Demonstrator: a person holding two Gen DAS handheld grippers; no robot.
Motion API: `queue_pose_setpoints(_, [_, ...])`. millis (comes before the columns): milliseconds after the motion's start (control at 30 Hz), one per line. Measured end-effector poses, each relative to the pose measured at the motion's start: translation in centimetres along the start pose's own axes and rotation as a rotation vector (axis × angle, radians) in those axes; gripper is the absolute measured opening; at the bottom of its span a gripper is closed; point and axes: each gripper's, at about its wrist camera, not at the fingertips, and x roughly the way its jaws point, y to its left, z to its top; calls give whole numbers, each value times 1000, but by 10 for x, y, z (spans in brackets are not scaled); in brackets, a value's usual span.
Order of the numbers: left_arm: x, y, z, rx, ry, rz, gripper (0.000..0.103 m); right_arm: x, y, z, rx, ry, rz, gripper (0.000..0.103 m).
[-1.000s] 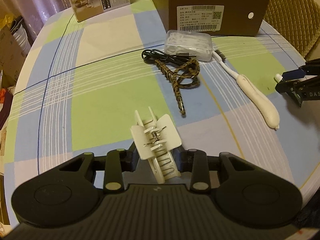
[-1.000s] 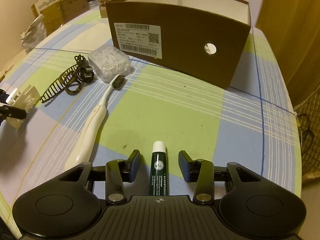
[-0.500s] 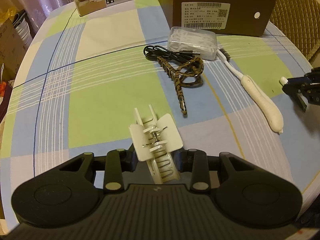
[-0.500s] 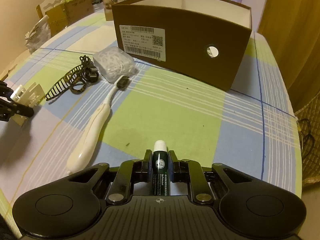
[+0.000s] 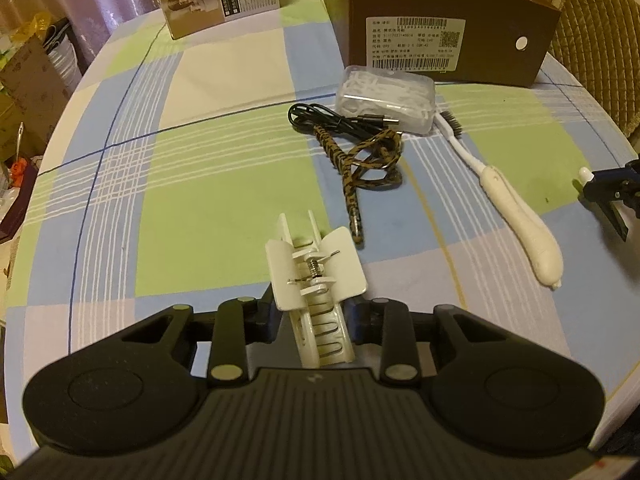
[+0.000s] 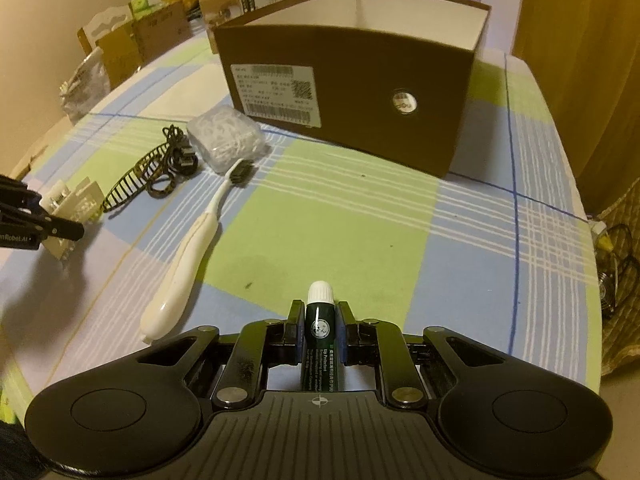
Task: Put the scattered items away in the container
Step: 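Lift the white clip with left tool while right tool lifts the green tube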
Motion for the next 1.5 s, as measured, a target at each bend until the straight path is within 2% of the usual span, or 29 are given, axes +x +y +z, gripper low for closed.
queue_pose_setpoints(200, [-7,-8,-4,-26,-6,20,26,-5,-13,0,12,-10,37,12])
queue_pose_setpoints(333, [-2,-7,-11,-97,-3,26,27,-5,-17,-1,13,-10,49,13])
queue_pose_setpoints(433, [0,-5,-15,-139,-25,36,30,-5,-18,-3,18,-6,52,13])
queue_pose_setpoints(600, [7,-2,-14,-153,-52,25,31,-5,-17,-4,32,2,38,13])
queue_pose_setpoints(867, [6,5,-7,-77,-66,-16,23,-5,-12,1,70,8,17,13])
queue_pose_setpoints(1233, [-12,15,4,-12,-82,-61,23,-3,-2,11,117,2,23,13])
queue_pose_setpoints(1500, [-29,12,23,21,-130,-96,23,-12,-2,18,136,-28,10,13])
